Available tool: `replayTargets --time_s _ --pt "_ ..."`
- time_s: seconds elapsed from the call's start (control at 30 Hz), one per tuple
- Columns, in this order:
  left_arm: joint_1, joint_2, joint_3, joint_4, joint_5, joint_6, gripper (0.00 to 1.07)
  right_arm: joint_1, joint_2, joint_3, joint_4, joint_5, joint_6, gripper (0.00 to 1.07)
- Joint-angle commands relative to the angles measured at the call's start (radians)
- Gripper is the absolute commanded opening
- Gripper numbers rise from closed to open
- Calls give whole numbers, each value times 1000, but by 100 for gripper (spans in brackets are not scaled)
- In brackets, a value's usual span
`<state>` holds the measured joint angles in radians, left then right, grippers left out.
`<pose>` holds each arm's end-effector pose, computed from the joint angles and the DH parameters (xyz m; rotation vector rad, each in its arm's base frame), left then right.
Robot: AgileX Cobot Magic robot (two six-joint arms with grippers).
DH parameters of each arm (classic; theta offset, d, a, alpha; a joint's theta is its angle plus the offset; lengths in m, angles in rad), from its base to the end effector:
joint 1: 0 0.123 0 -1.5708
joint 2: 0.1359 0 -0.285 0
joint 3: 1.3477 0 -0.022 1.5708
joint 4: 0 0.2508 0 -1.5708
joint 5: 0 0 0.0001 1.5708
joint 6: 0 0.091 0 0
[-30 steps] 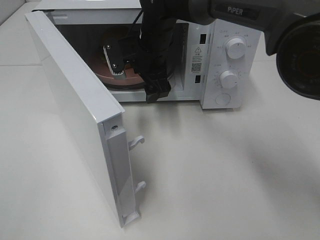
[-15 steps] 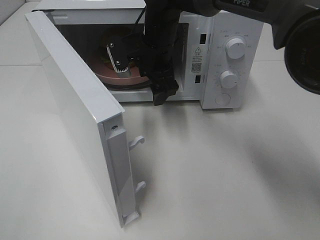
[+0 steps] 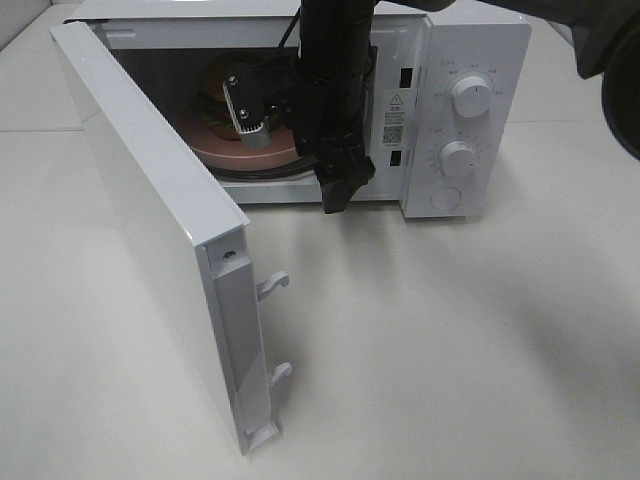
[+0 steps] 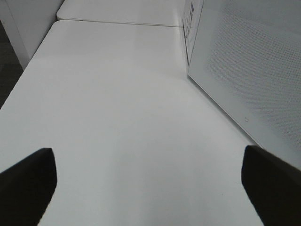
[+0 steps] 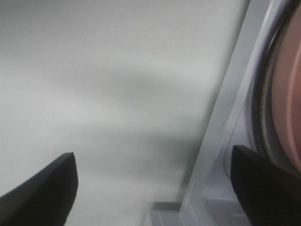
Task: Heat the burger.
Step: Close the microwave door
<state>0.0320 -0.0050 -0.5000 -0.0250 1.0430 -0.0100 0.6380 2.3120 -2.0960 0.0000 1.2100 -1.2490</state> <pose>-0.0048 -0.0021 0.2787 -0.0415 2.0210 -0.0159 0.3948 0.2927 0.2062 -2.3629 1.7131 -0.1023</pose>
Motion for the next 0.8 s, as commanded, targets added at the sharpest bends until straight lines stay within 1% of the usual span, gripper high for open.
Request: replayTargets --time_s 0.03,0.07,0.1,0.13,0.17,0.2,0.23,0.33,0.4,0.43,0.47,0.5,0.53,0.57,0.63,0.67,0.73,0.8 --pt "3 -16 2 -6 -8 -2 102 -2 -36 44 0 71 10 86" --pt "3 -16 2 -6 -8 -2 102 -2 -64 96 0 69 10 86" --pt "3 -16 2 -6 -8 -2 102 -2 -80 116 -6 66 10 86" --pt "3 -16 2 -6 -8 -2 102 -2 -108 158 -6 64 12 86" --pt "3 -16 2 -6 -8 -2 102 -2 -108 158 -6 64 12 86" --pt "3 -16 2 -6 -8 -2 102 -2 -125 179 0 64 20 86" --pt "3 -16 2 -6 -8 -2 102 -2 -160 226 0 65 28 86" --pt "3 -16 2 -6 -8 -2 102 -1 -180 249 0 66 39 86" --pt "3 -16 2 -6 -8 -2 102 -1 -241 317 0 68 77 86" --pt "3 -16 2 -6 -8 -2 102 -1 -241 317 0 68 77 86" --pt "3 -16 2 -6 -8 -2 102 -1 -278 364 0 69 97 86" --pt "3 -16 2 -6 -8 -2 102 -2 -295 390 0 72 109 86" --pt "3 -16 2 -6 -8 -2 102 -2 -295 390 0 72 109 86" --pt "3 -16 2 -6 -8 -2 102 -2 -337 440 0 72 133 86" --pt "3 -16 2 -6 -8 -2 102 -2 -353 457 0 69 140 86" --pt "3 -16 2 -6 -8 -2 102 -2 -392 493 0 64 159 86" --pt "3 -16 2 -6 -8 -2 102 -2 -412 503 0 62 176 86" --pt "3 -16 2 -6 -8 -2 102 -2 -465 534 -12 66 231 86"
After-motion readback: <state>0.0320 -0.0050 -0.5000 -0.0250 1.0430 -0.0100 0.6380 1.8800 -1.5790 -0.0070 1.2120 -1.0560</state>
